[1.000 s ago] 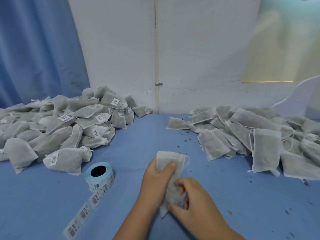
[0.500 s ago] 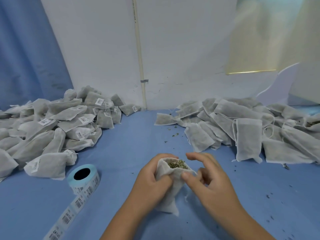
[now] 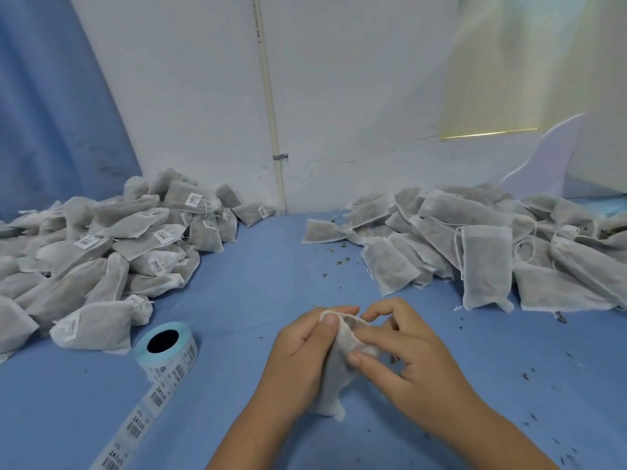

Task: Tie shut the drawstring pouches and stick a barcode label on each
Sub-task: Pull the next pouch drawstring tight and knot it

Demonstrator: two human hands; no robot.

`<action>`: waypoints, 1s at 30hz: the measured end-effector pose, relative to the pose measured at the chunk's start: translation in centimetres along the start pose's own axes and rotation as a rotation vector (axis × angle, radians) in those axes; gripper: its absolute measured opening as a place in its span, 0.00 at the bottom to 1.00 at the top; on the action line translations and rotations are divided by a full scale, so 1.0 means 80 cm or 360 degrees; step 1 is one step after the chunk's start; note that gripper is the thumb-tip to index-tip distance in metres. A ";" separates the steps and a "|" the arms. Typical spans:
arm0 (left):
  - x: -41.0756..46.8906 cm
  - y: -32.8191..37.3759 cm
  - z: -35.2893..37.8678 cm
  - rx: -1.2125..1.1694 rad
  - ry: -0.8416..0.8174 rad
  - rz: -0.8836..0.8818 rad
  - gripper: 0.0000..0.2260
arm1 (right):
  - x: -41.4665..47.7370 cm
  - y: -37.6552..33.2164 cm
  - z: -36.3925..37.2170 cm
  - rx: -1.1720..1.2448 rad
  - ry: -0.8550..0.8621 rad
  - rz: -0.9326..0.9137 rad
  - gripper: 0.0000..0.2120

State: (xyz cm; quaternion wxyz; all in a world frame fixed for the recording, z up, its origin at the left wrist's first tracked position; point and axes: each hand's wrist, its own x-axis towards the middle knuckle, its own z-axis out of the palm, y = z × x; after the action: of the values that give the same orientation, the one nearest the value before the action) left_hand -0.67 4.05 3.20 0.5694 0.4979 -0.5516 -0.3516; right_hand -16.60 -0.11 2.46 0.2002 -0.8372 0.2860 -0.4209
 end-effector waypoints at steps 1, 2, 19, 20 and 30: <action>-0.001 0.000 0.001 0.0019 -0.0004 0.0018 0.15 | 0.001 0.000 0.000 -0.0023 -0.0032 0.0005 0.07; -0.001 0.000 0.002 0.0049 -0.0004 0.0044 0.15 | 0.002 0.000 0.000 -0.0052 -0.0063 0.0003 0.06; 0.001 -0.010 0.011 0.0205 0.0360 0.0202 0.13 | 0.001 -0.007 -0.024 0.0207 -0.0225 0.0477 0.05; 0.001 -0.010 0.011 0.0236 0.0349 0.0197 0.13 | 0.000 -0.007 -0.025 0.0203 -0.0281 0.0514 0.07; -0.007 -0.010 0.004 0.0856 -0.0193 0.0356 0.17 | 0.007 -0.020 -0.052 0.1371 -0.0235 0.0825 0.19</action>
State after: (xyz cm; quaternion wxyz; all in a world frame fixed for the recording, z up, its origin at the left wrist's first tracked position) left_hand -0.93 4.36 2.27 0.4183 0.5451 -0.7094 -0.1572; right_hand -19.30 0.34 6.05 0.6448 -0.6077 0.2700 -0.3769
